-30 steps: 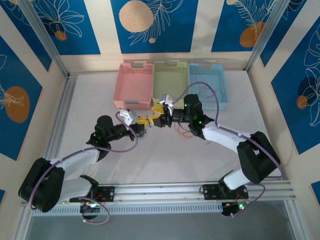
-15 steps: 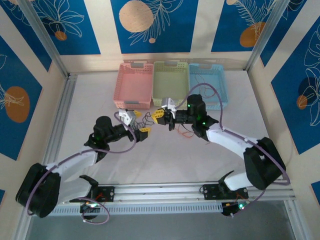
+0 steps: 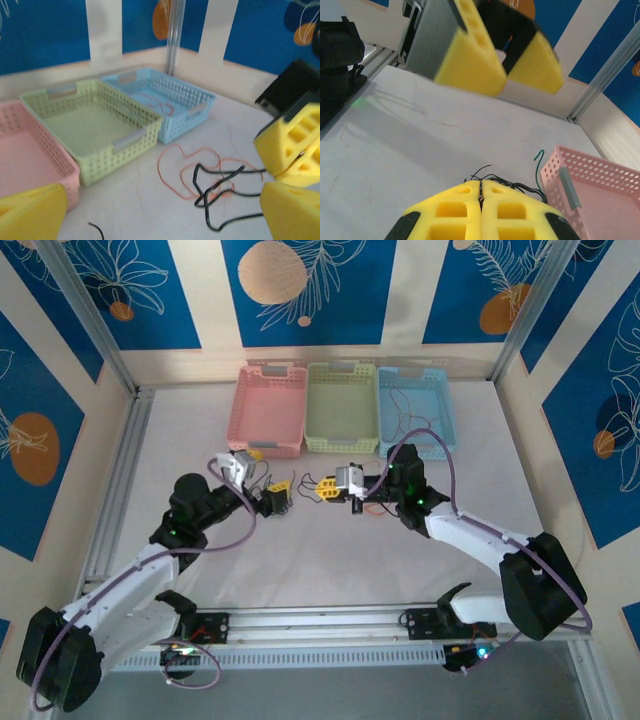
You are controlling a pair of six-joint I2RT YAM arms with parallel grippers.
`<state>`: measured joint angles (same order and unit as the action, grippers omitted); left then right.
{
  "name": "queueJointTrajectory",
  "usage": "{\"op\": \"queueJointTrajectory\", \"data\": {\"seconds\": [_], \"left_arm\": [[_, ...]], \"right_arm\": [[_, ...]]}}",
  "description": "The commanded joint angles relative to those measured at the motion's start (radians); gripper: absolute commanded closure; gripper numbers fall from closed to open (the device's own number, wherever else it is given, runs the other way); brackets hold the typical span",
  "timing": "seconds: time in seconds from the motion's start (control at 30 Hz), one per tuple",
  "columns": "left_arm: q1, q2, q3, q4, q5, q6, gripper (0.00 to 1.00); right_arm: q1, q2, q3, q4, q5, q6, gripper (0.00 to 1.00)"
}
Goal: Untangle the cables
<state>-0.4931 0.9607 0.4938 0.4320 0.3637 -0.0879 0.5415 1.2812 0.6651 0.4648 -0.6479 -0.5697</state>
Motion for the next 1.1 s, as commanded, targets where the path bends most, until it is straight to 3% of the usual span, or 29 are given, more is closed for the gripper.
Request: {"op": "queueJointTrajectory", "data": {"seconds": [0.0, 0.43, 0.73, 0.93, 1.07], "left_arm": [[-0.002, 0.055, 0.056, -0.067, 0.089, -0.019, 0.04], [-0.008, 0.245, 0.11, 0.016, 0.19, -0.098, 0.15], [-0.01, 0.319, 0.122, 0.068, 0.233, -0.129, 0.56], [-0.01, 0.333, 0.115, 0.109, 0.233, -0.142, 1.0], [-0.011, 0.301, 0.063, 0.176, 0.213, -0.124, 1.0]], "right_arm": [[-0.007, -0.017, -0.016, 0.068, -0.02, -0.009, 1.0], [-0.002, -0.013, -0.007, 0.072, -0.037, 0.021, 1.0], [-0.005, -0.011, -0.009, 0.077, -0.026, 0.026, 1.0], [-0.006, -0.01, -0.013, 0.085, 0.003, 0.046, 1.0], [-0.041, -0.005, -0.029, 0.155, 0.107, 0.163, 1.0]]}}
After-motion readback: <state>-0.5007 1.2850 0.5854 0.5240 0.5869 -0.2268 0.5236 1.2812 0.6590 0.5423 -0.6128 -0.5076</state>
